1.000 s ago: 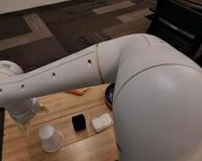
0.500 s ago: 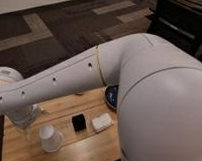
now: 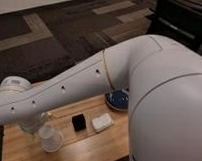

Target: Place the ceramic cup over the eraser

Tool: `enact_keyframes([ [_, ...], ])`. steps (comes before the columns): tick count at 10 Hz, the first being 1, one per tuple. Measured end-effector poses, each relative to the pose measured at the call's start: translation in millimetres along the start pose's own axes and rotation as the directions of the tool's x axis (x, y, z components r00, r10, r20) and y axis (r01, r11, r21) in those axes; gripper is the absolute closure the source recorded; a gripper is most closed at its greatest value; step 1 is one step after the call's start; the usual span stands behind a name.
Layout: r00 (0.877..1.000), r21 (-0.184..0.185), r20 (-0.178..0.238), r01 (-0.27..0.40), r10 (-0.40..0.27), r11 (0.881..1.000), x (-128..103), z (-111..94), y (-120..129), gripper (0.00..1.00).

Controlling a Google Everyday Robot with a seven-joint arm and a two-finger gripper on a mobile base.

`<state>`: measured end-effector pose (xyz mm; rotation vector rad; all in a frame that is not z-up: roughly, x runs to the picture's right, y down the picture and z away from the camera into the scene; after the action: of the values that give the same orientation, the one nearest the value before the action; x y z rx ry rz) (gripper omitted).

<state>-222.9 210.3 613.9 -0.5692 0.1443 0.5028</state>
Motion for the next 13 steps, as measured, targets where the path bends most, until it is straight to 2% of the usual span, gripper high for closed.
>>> enact_keyframes([
  [5,1.000,-0.024,0.021,0.023,-0.022,0.999,0,20,8,0.37],
  [6,1.000,-0.024,0.017,0.018,-0.018,1.000,1,22,9,0.46],
  [9,1.000,-0.011,-0.015,-0.006,0.006,1.000,9,18,10,0.83],
  [10,1.000,-0.011,-0.022,-0.010,0.010,1.000,10,15,11,0.93],
  [11,1.000,-0.010,-0.021,-0.010,0.009,1.000,8,7,13,1.00],
  [13,1.000,0.001,-0.003,0.009,-0.009,1.000,0,-14,12,1.00],
])
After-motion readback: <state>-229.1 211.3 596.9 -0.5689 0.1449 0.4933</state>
